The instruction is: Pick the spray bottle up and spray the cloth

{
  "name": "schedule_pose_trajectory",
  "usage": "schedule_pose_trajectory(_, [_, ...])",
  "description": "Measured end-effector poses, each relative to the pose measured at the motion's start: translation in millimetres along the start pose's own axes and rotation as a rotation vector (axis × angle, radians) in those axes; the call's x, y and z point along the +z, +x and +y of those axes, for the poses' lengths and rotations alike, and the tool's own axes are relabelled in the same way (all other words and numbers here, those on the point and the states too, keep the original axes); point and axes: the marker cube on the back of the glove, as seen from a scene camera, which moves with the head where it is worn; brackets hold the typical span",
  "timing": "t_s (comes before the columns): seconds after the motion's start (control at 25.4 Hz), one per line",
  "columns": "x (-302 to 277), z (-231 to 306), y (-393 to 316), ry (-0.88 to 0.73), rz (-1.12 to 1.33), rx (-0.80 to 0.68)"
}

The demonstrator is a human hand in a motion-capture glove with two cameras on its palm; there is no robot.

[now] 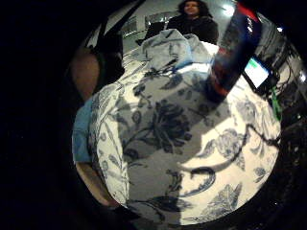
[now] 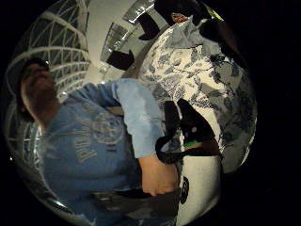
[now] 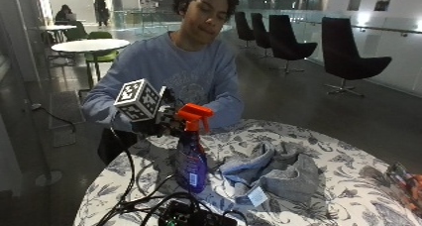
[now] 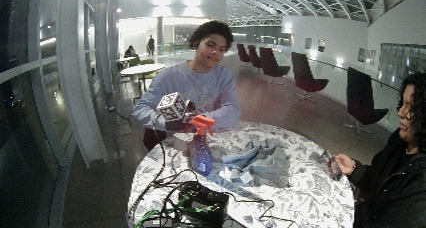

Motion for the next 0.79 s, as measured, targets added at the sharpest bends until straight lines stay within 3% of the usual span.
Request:
schedule_pose_trajectory(0.35, [-45.2, -2.9, 61.3, 0.212, -0.493, 0.276])
schedule_pose_trajectory(0.59, [-50.6, -7.1, 89.1, 0.297, -0.455, 0.387])
schedule_pose_trajectory(0.79, [-45.2, -36.2, 107.7, 0.310, -0.420, 0.387])
